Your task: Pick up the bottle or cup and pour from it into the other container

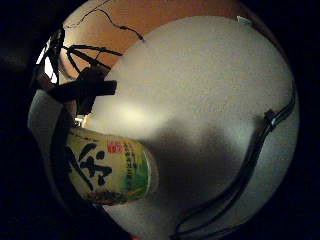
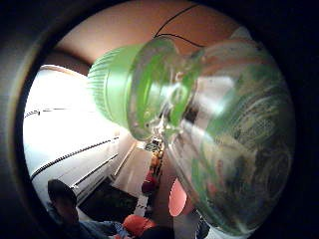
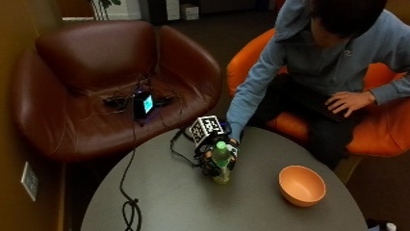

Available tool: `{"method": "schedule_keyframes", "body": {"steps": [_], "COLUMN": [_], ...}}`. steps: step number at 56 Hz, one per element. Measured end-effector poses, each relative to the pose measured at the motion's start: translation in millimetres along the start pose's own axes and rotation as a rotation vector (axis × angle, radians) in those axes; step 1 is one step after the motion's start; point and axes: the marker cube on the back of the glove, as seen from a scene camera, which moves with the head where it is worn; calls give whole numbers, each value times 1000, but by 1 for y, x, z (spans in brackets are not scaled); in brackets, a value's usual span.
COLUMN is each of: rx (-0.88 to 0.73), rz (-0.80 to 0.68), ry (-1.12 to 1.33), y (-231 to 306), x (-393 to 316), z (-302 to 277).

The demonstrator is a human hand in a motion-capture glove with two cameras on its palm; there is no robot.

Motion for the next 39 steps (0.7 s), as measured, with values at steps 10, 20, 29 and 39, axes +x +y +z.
{"method": "schedule_keyframes", "body": {"steps": [10, 20, 29, 39], "rx": [-28, -18, -87, -234], "rz": [-51, -52, -82, -202], "ry": [25, 55, 137, 256], "y": [24, 6, 20, 25], "x": [35, 12, 27, -8], "z": [-15, -3, -10, -14]}}
